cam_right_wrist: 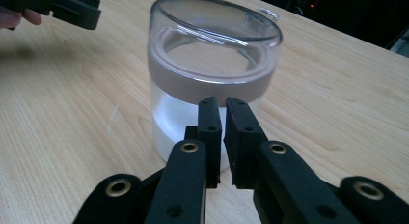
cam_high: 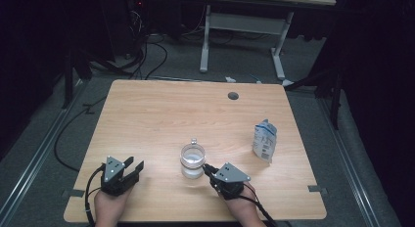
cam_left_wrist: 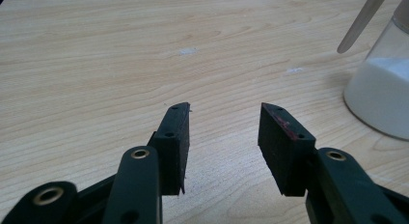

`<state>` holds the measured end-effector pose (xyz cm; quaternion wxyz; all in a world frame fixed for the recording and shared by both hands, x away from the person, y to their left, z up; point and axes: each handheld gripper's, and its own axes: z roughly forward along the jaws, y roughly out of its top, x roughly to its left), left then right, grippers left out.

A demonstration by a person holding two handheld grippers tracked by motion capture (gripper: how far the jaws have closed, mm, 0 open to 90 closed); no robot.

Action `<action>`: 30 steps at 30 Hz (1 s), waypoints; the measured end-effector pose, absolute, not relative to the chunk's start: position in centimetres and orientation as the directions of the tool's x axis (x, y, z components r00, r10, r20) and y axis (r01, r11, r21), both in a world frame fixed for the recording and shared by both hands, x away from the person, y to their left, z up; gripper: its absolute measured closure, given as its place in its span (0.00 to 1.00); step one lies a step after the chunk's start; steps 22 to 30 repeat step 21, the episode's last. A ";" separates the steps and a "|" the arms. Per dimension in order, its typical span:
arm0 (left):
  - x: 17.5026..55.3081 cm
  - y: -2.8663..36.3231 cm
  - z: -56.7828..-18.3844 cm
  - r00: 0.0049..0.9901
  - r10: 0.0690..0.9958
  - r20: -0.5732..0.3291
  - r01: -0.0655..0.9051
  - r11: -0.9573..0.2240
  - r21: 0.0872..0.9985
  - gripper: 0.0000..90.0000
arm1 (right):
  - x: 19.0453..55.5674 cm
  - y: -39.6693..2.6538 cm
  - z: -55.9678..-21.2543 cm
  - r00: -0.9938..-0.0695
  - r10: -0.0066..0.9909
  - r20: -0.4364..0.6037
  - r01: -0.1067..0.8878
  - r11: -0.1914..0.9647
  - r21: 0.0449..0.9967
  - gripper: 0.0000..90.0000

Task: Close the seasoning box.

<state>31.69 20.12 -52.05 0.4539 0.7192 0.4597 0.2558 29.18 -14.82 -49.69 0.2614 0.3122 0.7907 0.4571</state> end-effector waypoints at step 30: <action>31.9 19.6 -52.2 0.470 0.881 -0.055 0.434 -0.176 0.883 0.60 | 29.2 -28.7 -51.1 -0.390 0.920 -0.048 0.409 0.219 0.886 0.71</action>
